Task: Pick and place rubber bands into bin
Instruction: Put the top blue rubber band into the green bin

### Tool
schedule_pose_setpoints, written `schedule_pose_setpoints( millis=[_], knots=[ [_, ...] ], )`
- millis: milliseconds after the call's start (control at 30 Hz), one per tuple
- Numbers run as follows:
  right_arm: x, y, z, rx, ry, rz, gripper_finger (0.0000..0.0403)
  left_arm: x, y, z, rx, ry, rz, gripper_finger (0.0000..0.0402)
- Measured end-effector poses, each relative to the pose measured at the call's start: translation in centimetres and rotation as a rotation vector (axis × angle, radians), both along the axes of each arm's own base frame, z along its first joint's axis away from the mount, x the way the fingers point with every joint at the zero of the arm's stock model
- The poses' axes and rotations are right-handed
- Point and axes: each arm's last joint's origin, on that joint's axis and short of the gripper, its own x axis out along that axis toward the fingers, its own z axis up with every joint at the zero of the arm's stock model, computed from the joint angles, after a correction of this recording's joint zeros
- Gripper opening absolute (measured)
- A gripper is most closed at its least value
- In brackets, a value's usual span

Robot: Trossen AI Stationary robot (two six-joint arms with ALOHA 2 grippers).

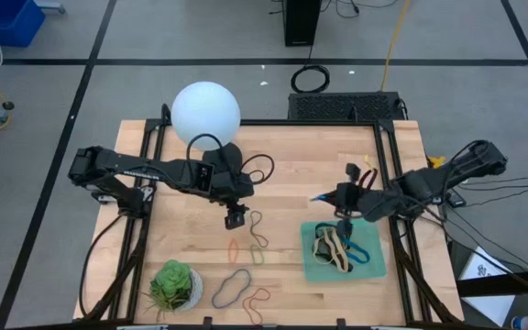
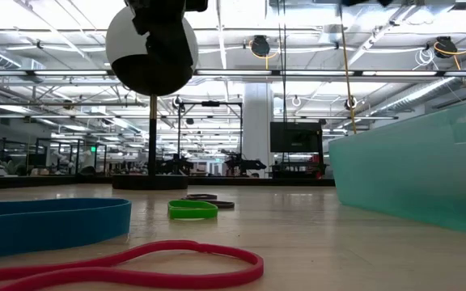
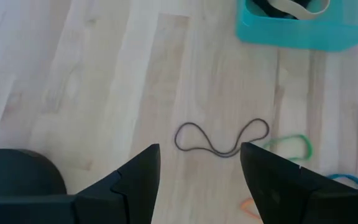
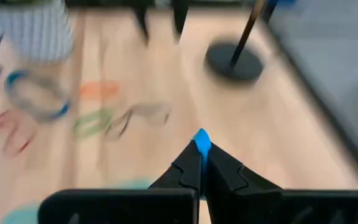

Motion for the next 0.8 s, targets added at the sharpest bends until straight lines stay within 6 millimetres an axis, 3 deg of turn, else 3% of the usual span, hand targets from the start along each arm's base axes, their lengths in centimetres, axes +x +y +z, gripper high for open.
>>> schedule_pose_setpoints(
  millis=[133,267,533,800],
  knots=[
    [-0.3,1.3,0.4,0.188,0.197,-0.014,0.0,0.0,0.0,0.0,0.012,0.0,0.0,0.023],
    [-0.1,3.0,-1.4,0.332,0.388,-0.056,0.0,0.0,0.0,0.0,0.019,0.0,-0.01,0.023],
    [-0.6,5.7,-6.7,0.381,0.612,-0.235,0.0,0.0,0.1,0.0,0.034,0.001,-0.032,0.023],
    [-1.7,5.6,-12.1,0.379,0.698,-0.351,0.0,0.0,0.1,0.0,0.035,0.001,-0.034,0.023]
  ],
)
